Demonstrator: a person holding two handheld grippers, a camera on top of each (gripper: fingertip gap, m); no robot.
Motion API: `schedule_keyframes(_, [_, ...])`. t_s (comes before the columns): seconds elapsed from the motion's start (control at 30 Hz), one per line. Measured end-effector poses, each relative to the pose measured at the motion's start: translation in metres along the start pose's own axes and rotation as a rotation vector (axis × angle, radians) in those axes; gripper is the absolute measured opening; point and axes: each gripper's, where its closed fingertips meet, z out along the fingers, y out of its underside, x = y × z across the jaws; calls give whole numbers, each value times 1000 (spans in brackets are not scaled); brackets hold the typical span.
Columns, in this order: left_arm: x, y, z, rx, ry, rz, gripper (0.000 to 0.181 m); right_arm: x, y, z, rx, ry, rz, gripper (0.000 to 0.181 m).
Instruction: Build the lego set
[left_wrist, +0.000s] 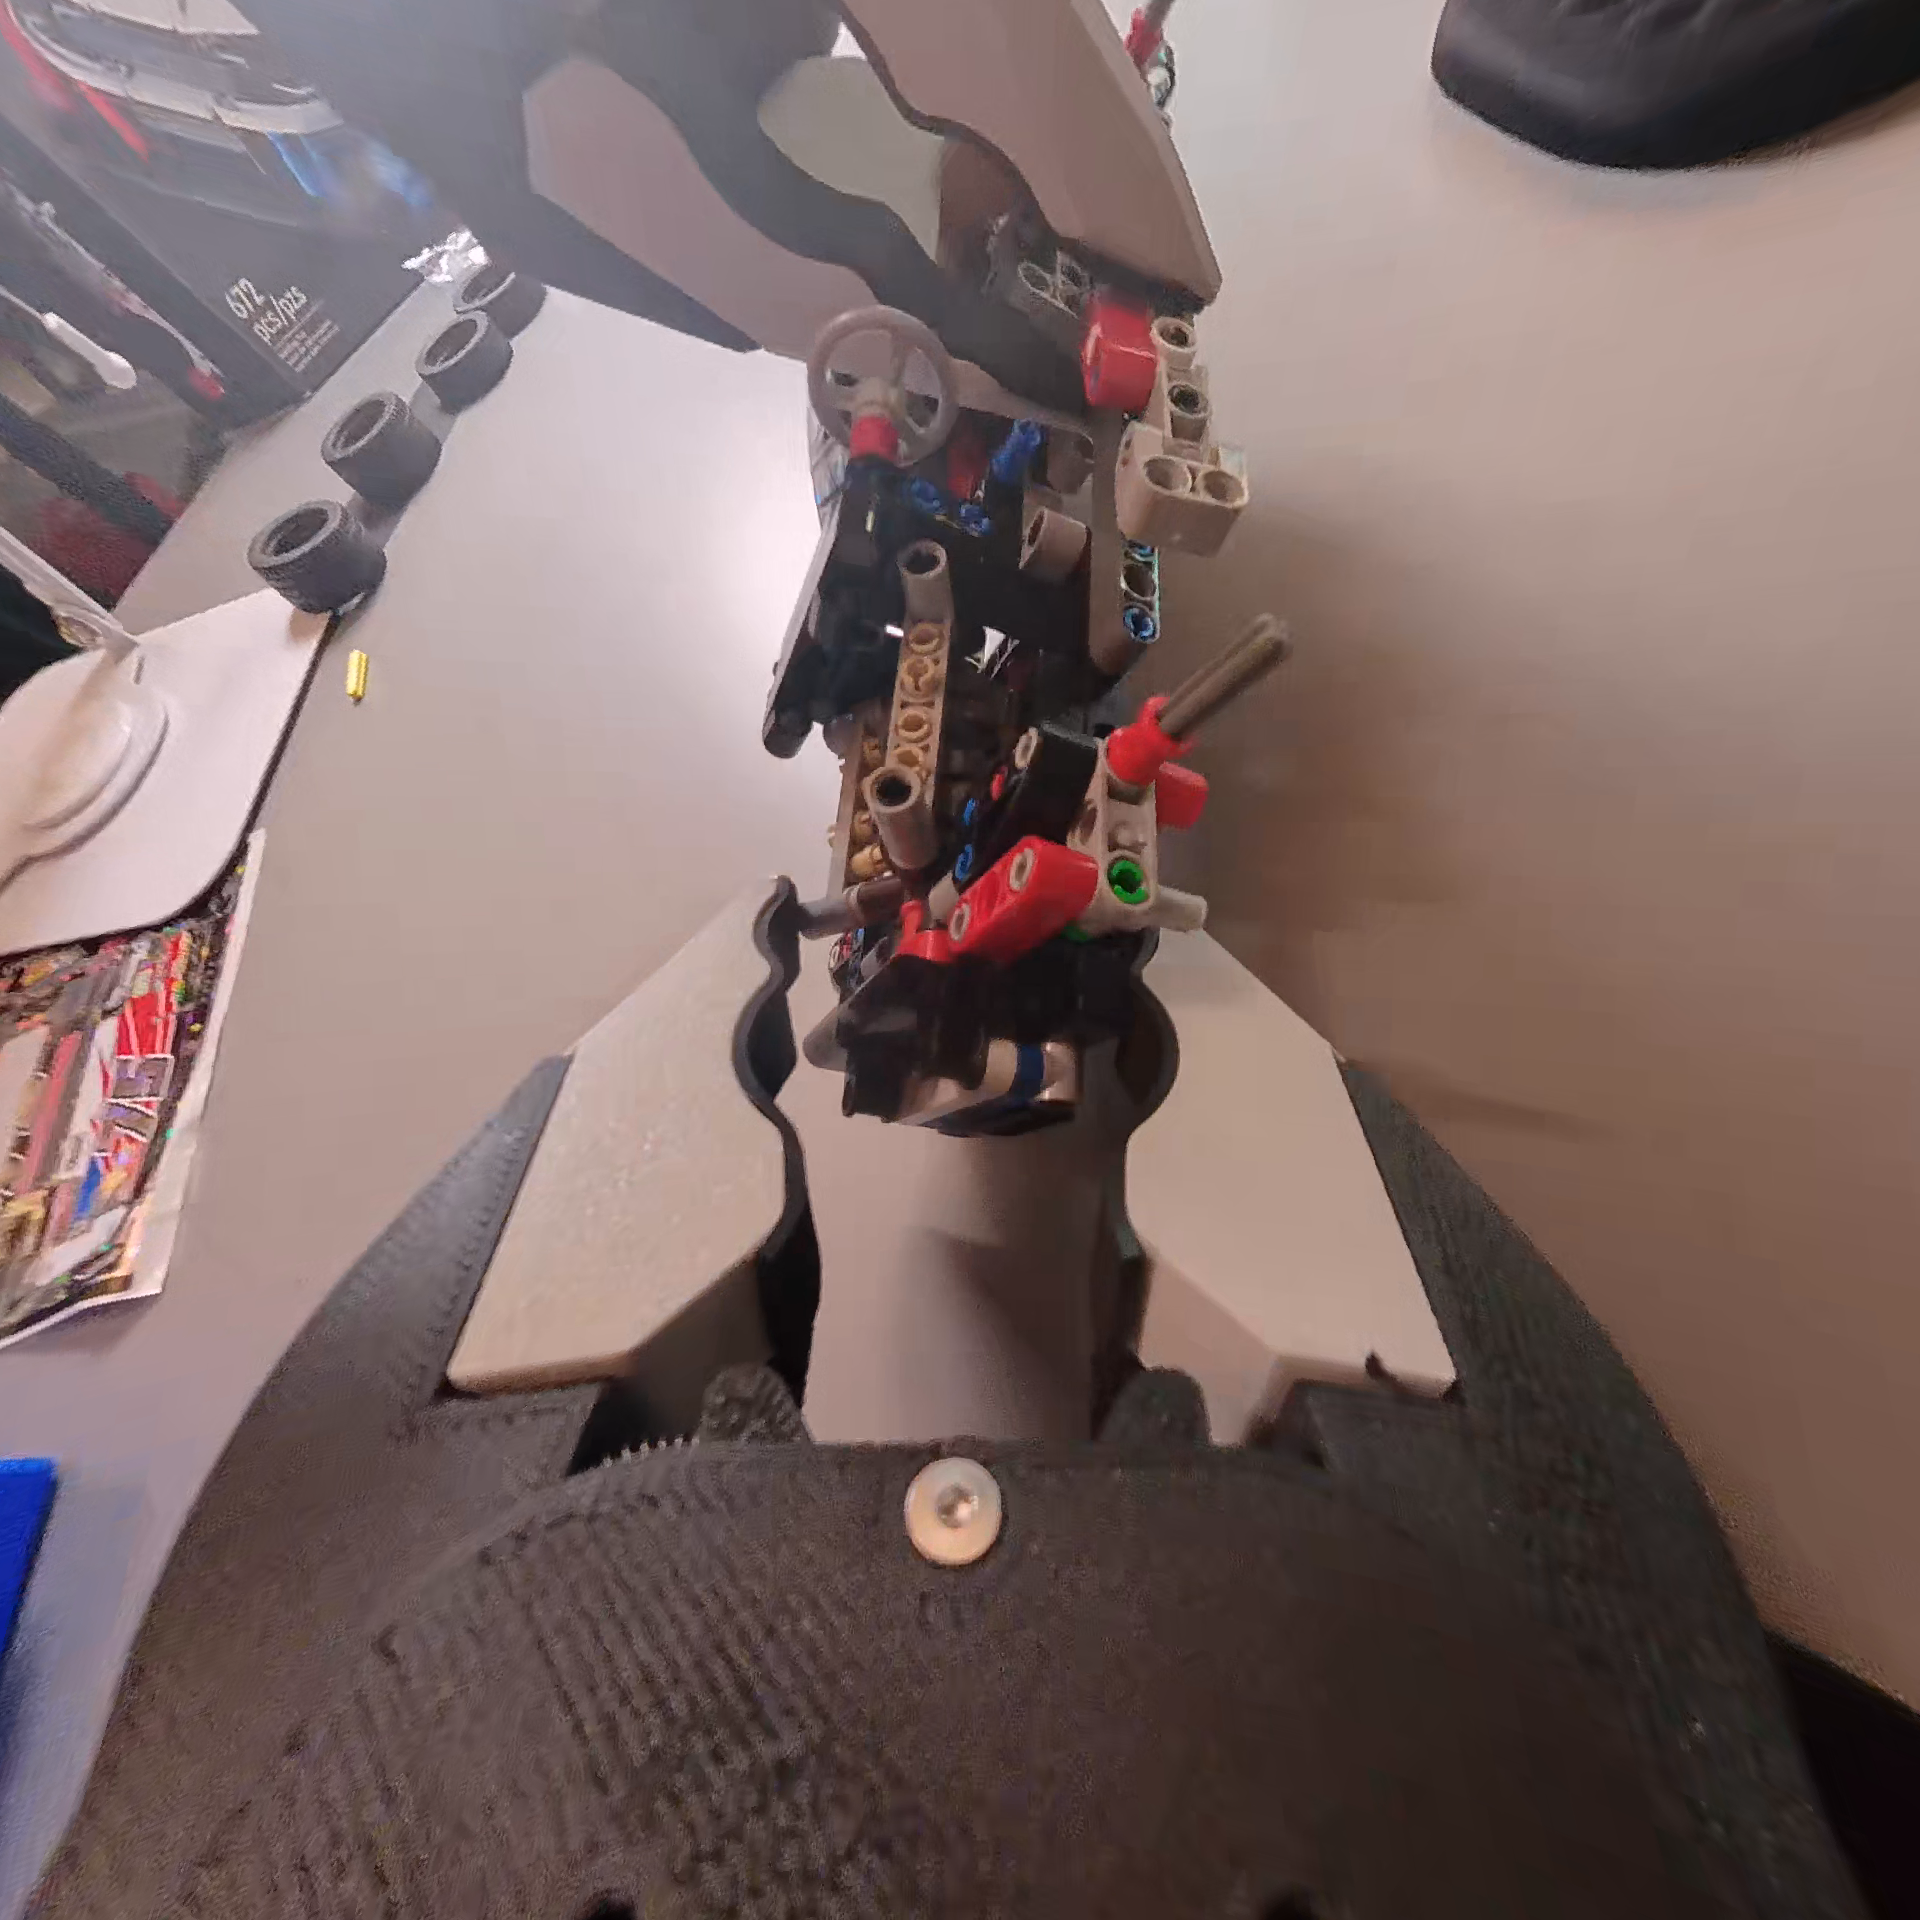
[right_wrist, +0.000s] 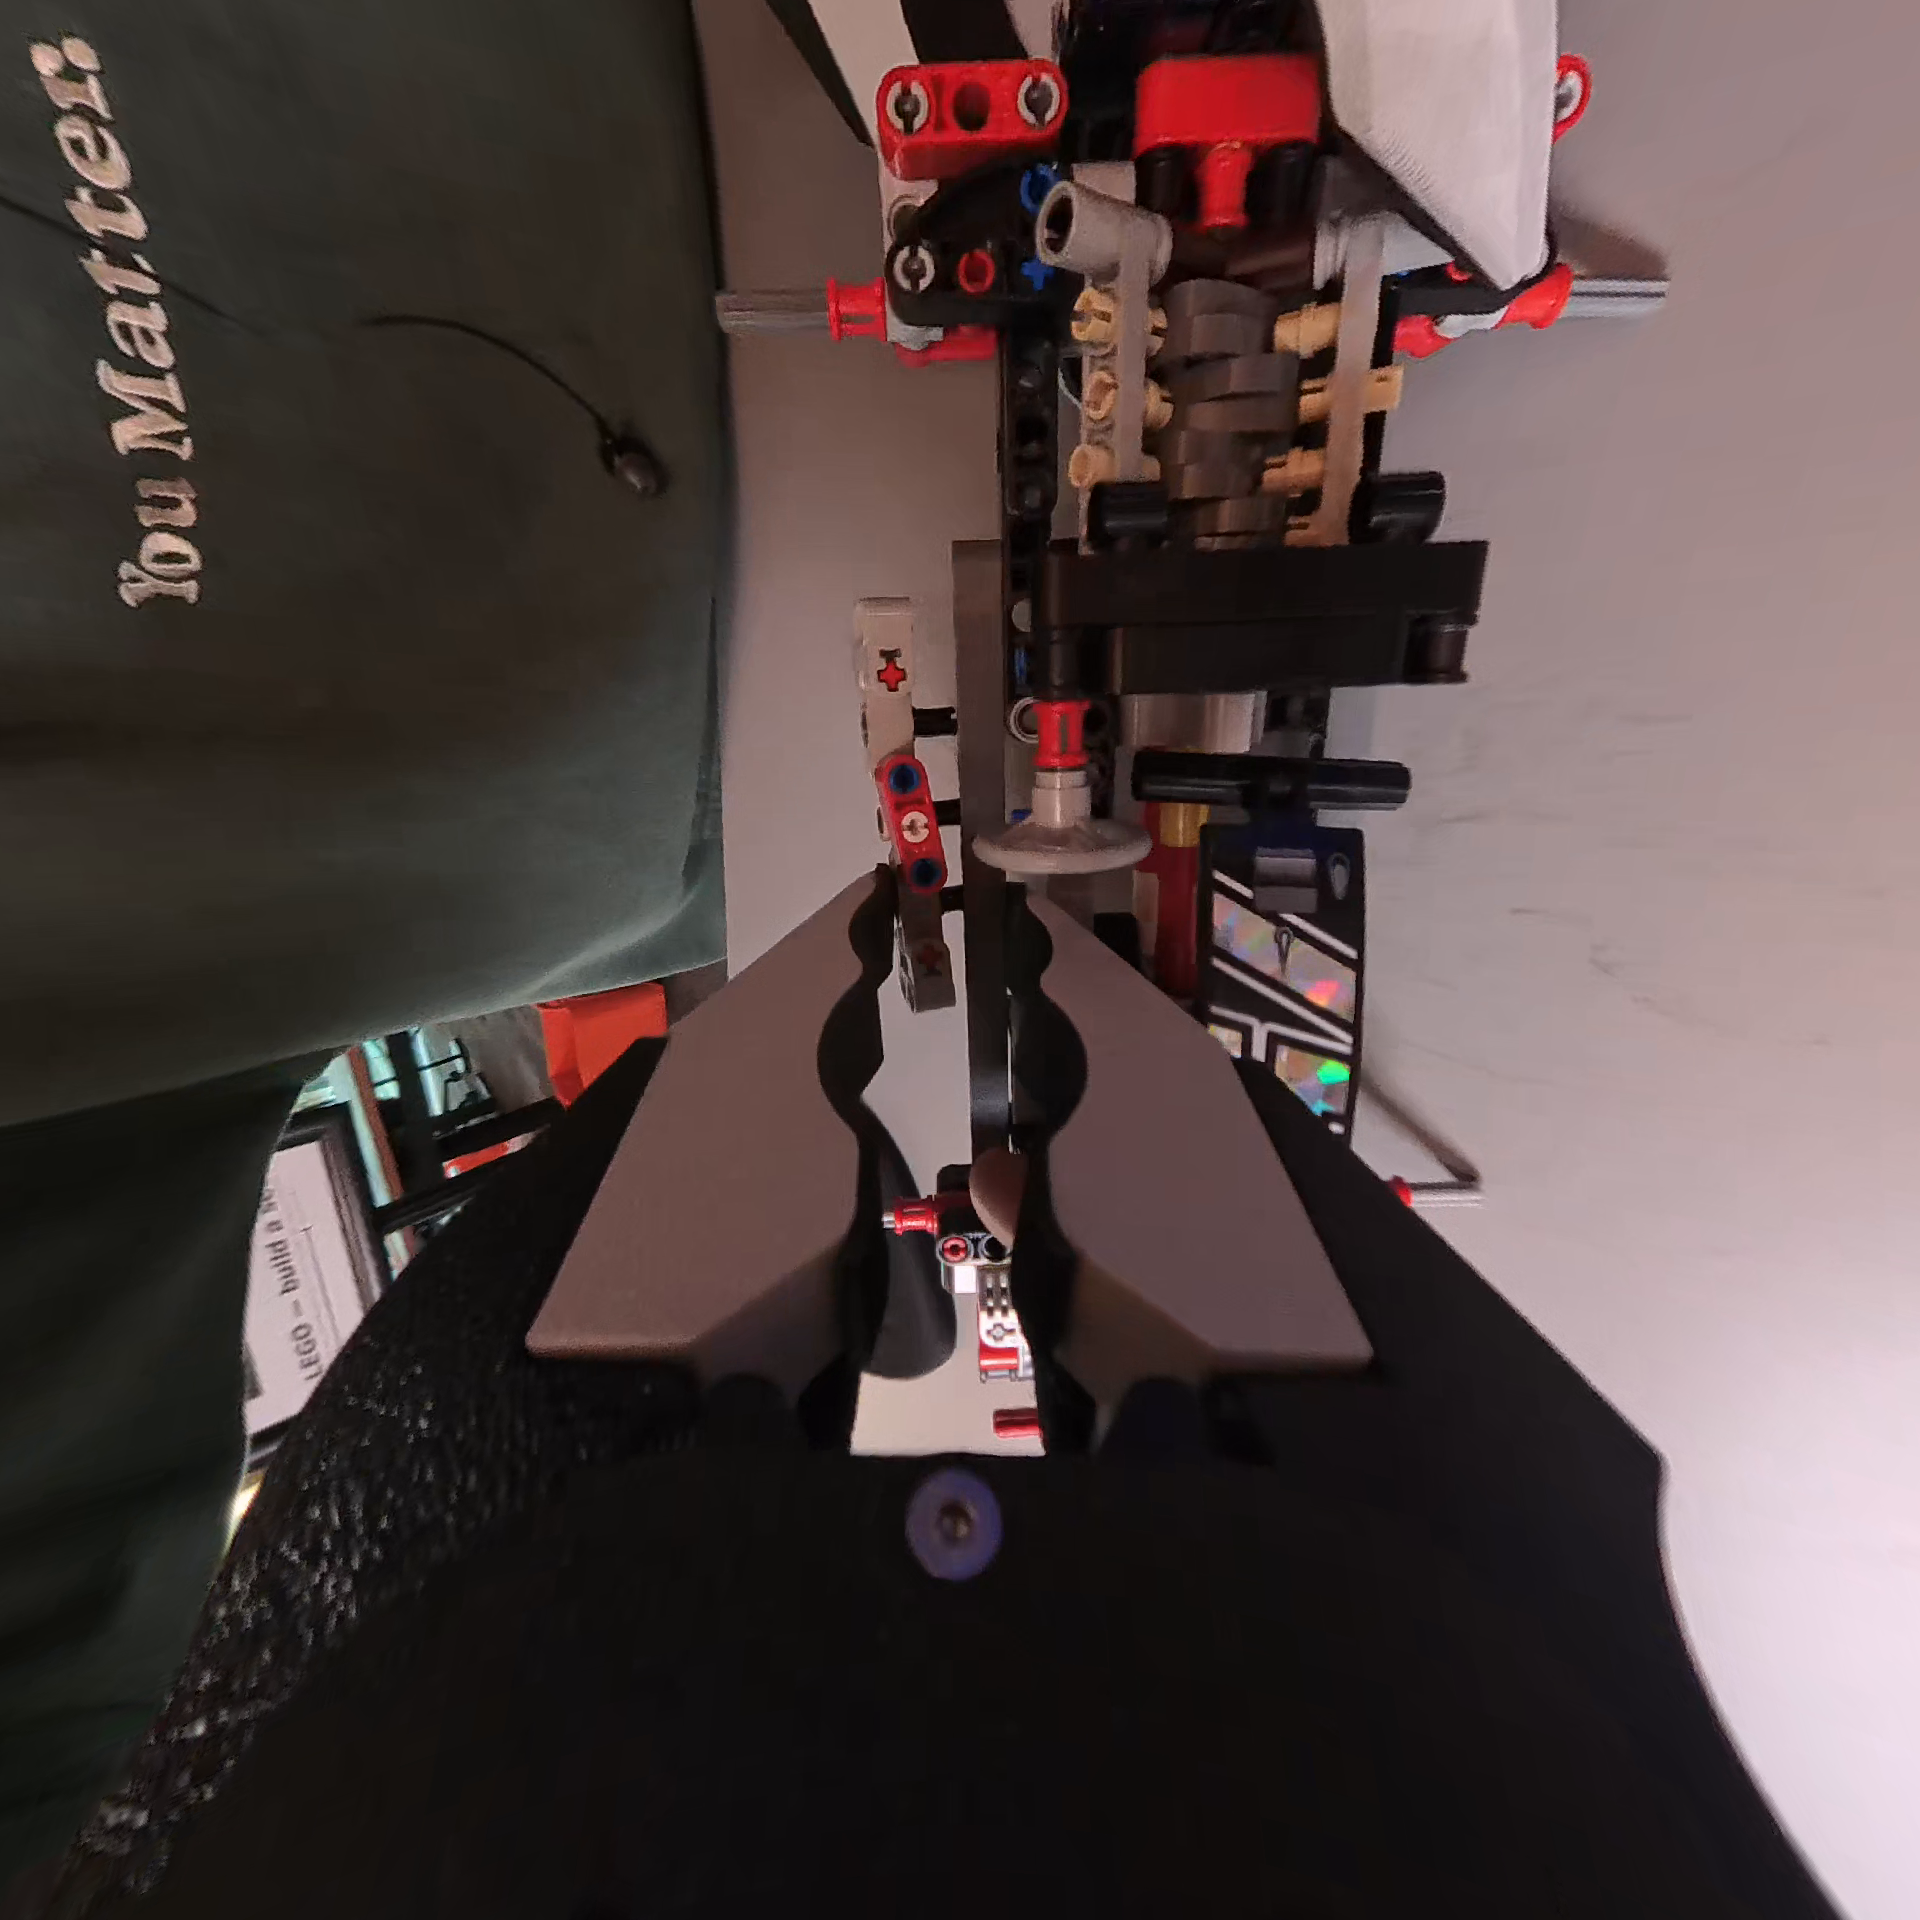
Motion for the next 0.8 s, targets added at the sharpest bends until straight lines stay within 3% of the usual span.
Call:
schedule_keyframes(0.33, [-14, -4, 0, 46, 107, -196, 57, 1, -5, -19, -55, -171, 42, 17])
schedule_keyframes(0.53, [-25, -5, -3, 57, 206, -337, 56, 3, -14, -34, -13, -247, 93, 17])
schedule_keyframes(0.8, [-34, -3, -3, 63, 231, -383, 52, 9, -23, -48, 50, -270, 133, 21])
